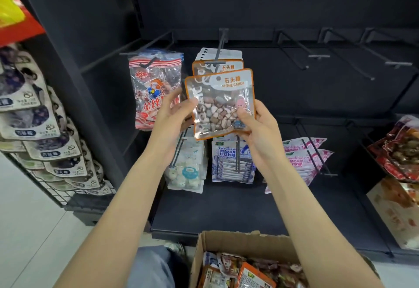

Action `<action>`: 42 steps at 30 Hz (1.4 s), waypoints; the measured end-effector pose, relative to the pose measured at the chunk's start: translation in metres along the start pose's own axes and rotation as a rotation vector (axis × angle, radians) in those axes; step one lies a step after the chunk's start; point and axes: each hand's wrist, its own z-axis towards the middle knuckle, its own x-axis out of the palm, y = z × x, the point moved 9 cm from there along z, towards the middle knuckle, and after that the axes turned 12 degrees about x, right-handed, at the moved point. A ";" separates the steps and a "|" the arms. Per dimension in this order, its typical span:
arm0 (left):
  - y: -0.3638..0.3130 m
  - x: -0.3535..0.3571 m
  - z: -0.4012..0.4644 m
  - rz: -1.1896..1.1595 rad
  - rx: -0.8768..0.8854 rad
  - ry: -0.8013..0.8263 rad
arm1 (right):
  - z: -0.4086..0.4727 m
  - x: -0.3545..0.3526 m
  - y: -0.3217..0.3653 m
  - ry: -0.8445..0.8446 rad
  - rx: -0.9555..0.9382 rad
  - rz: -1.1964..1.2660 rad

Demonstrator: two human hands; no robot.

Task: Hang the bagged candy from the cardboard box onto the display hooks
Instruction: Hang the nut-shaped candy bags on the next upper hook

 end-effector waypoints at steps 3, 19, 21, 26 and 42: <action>-0.017 0.006 0.008 0.041 0.178 0.011 | 0.010 0.006 -0.001 -0.021 -0.024 0.006; 0.006 0.020 0.064 0.526 0.335 0.107 | 0.042 0.007 0.021 -0.435 -0.509 -0.778; 0.008 0.024 0.077 0.608 0.374 0.100 | 0.056 0.012 0.023 -0.469 -0.526 -1.020; 0.014 0.033 0.102 0.754 0.426 0.045 | 0.083 0.015 0.029 -0.481 -0.520 -1.255; 0.053 0.046 -0.035 0.813 0.503 0.044 | -0.031 -0.042 -0.035 -0.345 -0.654 -1.154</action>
